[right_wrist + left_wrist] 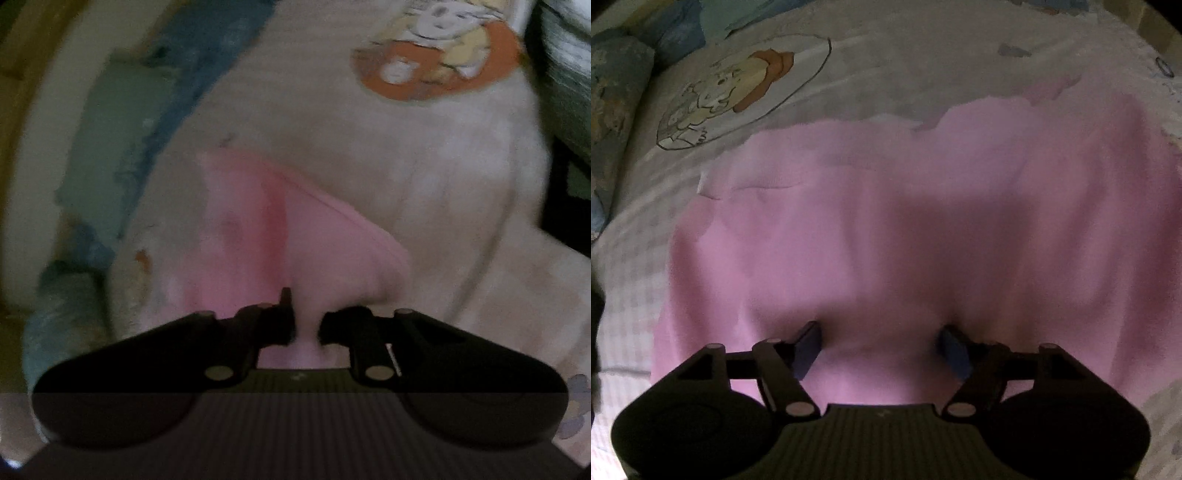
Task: Fold clothes
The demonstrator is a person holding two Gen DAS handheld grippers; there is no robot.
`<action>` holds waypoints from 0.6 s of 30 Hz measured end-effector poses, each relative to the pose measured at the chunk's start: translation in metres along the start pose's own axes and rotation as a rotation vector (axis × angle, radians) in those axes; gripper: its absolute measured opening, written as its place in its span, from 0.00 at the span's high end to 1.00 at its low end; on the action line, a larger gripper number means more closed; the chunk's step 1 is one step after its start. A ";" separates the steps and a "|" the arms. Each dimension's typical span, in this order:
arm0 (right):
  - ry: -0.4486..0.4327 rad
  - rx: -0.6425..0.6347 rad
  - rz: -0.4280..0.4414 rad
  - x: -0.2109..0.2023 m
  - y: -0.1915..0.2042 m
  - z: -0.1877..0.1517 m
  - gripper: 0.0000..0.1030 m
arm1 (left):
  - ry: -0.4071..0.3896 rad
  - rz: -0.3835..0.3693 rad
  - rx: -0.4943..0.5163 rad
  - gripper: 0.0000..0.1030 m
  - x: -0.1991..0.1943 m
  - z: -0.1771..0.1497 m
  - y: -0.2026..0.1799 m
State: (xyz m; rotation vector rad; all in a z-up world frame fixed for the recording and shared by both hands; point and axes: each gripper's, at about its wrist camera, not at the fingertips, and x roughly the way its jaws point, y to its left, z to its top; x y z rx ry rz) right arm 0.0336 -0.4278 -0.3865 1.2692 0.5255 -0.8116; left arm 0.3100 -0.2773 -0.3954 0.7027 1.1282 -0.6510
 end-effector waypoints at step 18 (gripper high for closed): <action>0.356 -0.606 -0.270 -0.044 0.070 -0.055 0.59 | 0.256 0.065 -0.183 0.37 -0.093 -0.112 0.088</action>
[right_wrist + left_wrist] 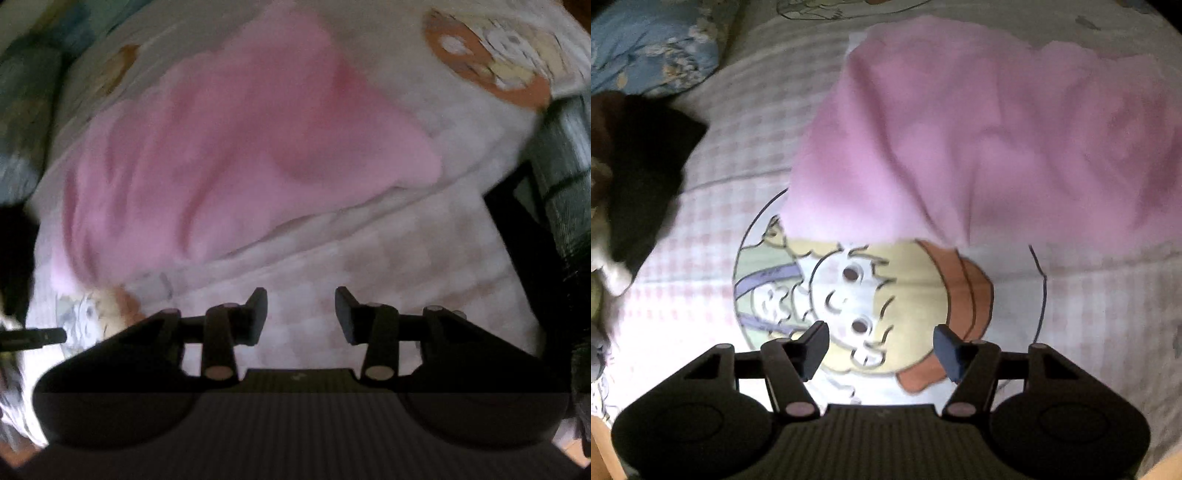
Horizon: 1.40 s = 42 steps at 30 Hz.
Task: Fold clothes
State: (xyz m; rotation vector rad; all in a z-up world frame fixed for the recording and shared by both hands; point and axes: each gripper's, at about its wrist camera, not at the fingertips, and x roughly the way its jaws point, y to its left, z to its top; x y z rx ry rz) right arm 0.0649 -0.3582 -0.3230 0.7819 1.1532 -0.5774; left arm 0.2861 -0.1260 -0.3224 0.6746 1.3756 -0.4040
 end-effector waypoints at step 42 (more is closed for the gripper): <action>0.035 -0.207 -0.141 -0.187 0.129 -0.071 0.59 | -0.166 -0.078 -0.005 0.33 -0.158 -0.117 0.124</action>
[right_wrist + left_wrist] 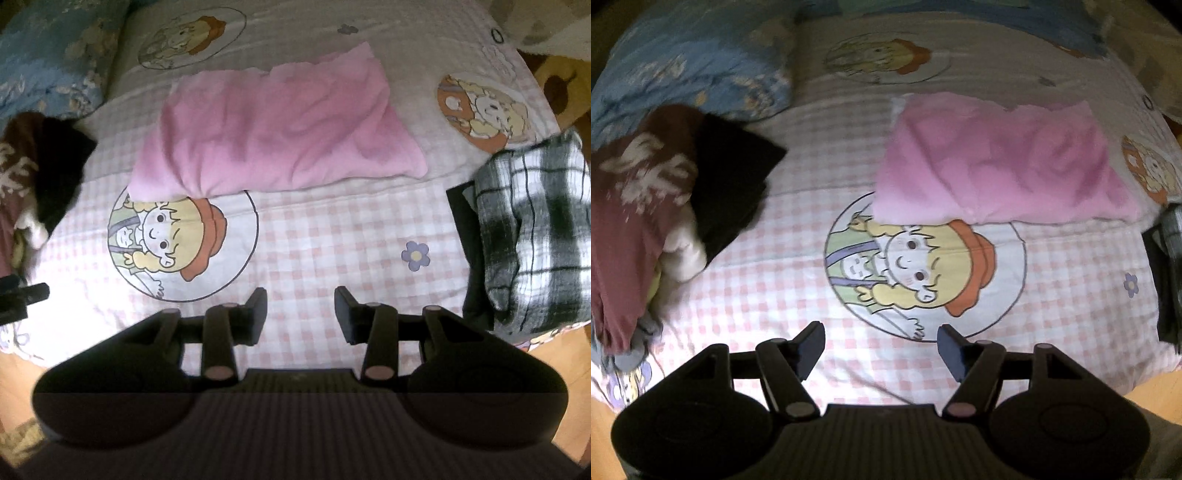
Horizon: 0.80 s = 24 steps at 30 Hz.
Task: Fold clothes
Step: 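Release the folded sweatshirt and withdraw both grippers, then grasp the folded pink bundle edge with the right gripper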
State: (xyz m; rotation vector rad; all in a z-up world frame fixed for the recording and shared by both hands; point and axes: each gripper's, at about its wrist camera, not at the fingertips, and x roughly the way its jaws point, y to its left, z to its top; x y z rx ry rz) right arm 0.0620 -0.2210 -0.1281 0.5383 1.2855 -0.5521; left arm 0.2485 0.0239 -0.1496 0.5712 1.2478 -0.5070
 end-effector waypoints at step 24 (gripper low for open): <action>0.132 -0.484 -0.213 0.151 -0.007 0.102 0.59 | 0.013 0.018 -0.387 0.33 0.096 -0.014 0.012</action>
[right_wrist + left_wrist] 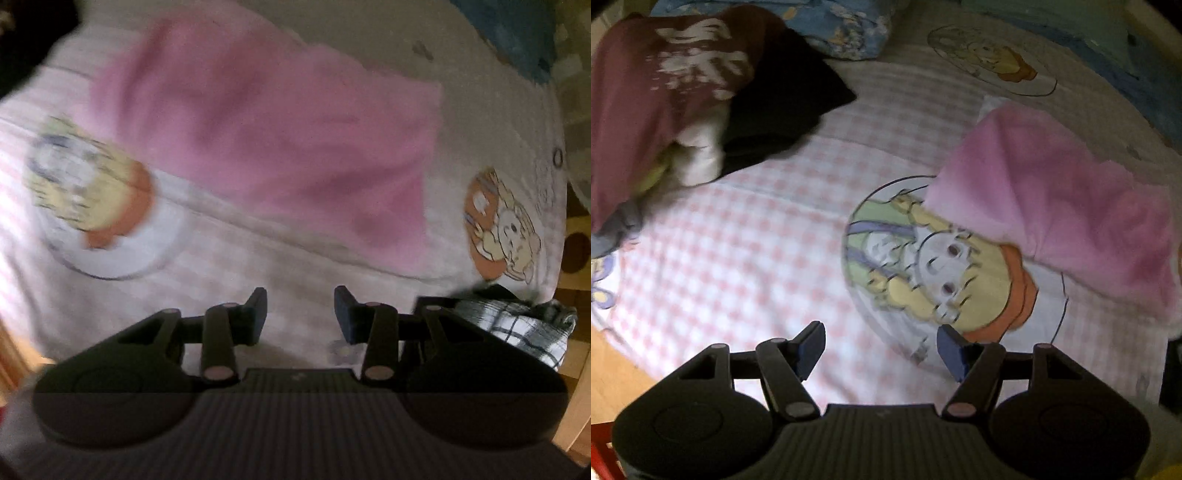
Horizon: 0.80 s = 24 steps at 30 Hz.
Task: Fold clothes
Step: 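Grasp the folded pink bundle edge with the right gripper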
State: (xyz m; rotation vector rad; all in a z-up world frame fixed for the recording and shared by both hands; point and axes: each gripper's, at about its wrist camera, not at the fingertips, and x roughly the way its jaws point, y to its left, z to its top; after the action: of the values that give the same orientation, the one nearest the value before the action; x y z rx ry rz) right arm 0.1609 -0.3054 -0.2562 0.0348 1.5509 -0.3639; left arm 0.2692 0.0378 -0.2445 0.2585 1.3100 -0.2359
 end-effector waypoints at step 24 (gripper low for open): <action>0.096 0.210 0.268 0.225 -0.135 0.027 0.54 | 0.103 0.220 -0.056 0.34 0.122 0.117 -0.124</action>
State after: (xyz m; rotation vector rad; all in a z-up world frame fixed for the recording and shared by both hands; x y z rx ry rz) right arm 0.1478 -0.4865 -0.4472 0.4252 1.5733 -0.3143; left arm 0.3672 -0.1197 -0.3416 0.3684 1.3755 0.0011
